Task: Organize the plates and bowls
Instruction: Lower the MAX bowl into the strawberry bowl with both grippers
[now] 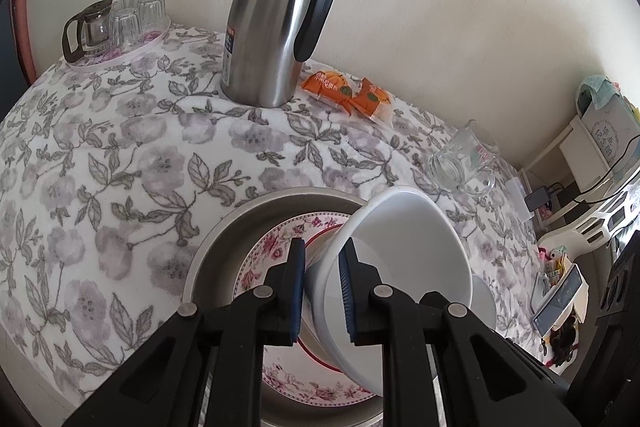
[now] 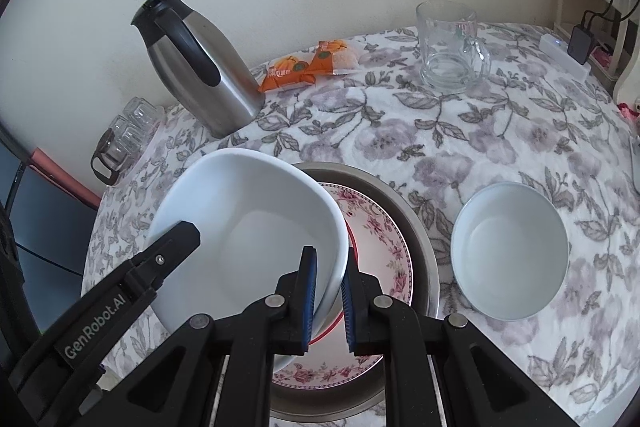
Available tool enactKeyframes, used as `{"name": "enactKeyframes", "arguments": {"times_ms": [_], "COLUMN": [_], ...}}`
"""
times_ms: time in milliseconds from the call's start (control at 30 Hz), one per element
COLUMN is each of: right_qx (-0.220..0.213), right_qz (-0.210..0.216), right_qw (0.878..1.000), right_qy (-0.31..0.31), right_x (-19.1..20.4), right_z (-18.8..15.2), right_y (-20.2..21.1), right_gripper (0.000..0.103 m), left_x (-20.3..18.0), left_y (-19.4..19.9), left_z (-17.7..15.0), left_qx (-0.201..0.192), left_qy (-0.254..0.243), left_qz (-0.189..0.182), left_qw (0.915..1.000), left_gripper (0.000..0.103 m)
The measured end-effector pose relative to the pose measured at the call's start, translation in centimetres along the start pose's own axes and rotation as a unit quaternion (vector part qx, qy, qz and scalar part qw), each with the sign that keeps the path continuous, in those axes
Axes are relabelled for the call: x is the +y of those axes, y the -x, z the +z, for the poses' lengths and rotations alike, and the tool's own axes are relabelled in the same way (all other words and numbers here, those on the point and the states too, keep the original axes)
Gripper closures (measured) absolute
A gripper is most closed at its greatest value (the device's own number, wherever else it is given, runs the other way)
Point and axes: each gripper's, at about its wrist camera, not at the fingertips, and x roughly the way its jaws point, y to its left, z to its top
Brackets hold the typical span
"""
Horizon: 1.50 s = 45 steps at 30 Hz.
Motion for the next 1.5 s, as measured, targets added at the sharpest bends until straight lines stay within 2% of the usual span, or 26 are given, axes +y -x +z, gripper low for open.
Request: {"name": "enactKeyframes", "arguments": {"times_ms": [467,667,1133,1333,1500], "right_qx": [0.009,0.016,0.018,-0.001,0.002], "right_qz": [-0.013,-0.01,0.005,0.005,0.01], "right_qw": [1.0,1.0,1.0,1.0,1.0], "right_qy": [-0.003,-0.008,-0.02,-0.016,-0.027], "right_x": [-0.3,-0.4,-0.7,-0.6,-1.4], "right_z": [0.1,0.0,0.2,0.6,0.6], "right_y": [-0.5,-0.8,-0.8,0.5,0.2], "right_gripper": [0.088,0.087,0.085,0.085,0.085], "left_x": [0.2,0.9,1.3,1.2,1.2], "left_y": [-1.6,-2.4,-2.4,-1.8,-1.4], "left_z": [-0.4,-0.4,-0.3,-0.1,-0.1], "left_qx": [0.027,0.043,0.043,0.033,0.028], "left_qy": [0.011,0.032,0.043,0.037,0.036], "left_qz": [-0.003,-0.011,-0.012,-0.008,-0.011], "left_qw": [0.9996,0.9985,0.9981,0.9987,0.9989], "left_gripper": [0.086,0.086,0.086,0.086,0.086]}}
